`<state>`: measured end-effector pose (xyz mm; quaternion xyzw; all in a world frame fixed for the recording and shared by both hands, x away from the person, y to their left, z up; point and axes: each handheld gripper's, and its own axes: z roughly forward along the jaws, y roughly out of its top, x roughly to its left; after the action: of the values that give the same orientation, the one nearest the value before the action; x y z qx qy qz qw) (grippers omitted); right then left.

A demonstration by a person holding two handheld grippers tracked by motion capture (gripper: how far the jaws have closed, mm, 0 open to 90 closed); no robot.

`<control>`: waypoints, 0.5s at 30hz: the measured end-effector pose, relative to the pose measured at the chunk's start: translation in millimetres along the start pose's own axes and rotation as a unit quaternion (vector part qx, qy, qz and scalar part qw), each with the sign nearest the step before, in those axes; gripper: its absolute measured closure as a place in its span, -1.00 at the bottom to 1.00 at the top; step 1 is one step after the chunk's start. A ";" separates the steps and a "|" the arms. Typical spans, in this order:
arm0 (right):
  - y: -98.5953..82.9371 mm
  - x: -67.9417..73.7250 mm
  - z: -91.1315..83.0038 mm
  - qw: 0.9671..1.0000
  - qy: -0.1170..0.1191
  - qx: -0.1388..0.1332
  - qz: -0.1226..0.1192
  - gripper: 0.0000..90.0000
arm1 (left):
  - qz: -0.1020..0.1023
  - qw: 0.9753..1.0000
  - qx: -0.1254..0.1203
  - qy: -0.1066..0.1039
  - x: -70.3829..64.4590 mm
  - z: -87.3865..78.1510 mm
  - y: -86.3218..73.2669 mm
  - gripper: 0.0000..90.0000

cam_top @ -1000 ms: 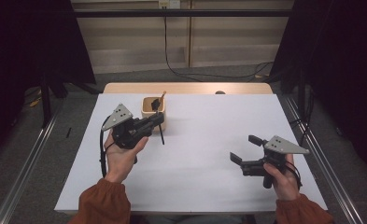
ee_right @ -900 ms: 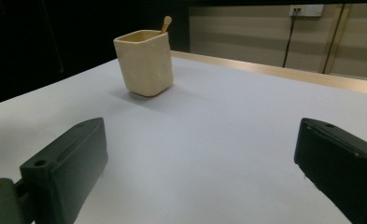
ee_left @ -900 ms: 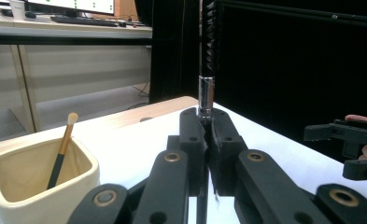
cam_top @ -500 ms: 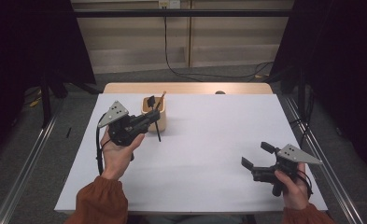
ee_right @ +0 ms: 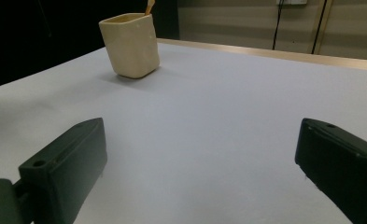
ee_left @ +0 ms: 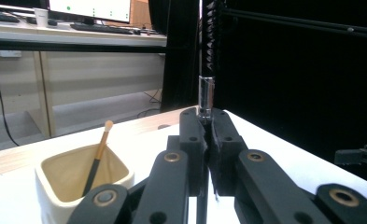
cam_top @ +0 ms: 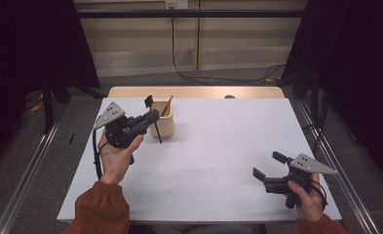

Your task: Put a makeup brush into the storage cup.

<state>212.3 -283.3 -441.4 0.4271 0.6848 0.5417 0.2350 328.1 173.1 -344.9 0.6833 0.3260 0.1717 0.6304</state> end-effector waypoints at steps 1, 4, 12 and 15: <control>0.1 -0.1 -0.2 1.000 0.001 -0.002 0.001 -0.96 | -0.001 1.000 0.001 0.002 0.7 0.0 0.8 0.90; 0.4 -0.3 -0.7 1.000 0.003 -0.004 0.003 -0.97 | 0.003 1.000 -0.001 0.004 3.4 0.4 4.0 0.90; 0.2 0.2 -0.3 1.000 0.008 -0.007 0.003 -0.98 | 0.008 1.000 0.000 0.015 12.1 7.3 14.3 0.90; 0.2 0.5 0.0 1.000 0.010 -0.007 0.000 -0.98 | 0.010 1.000 0.001 0.015 15.2 11.1 18.5 0.90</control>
<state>212.1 -282.8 -441.2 0.4195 0.6833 0.5511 0.2311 350.6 175.0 -331.2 0.6846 0.3286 0.1884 0.6227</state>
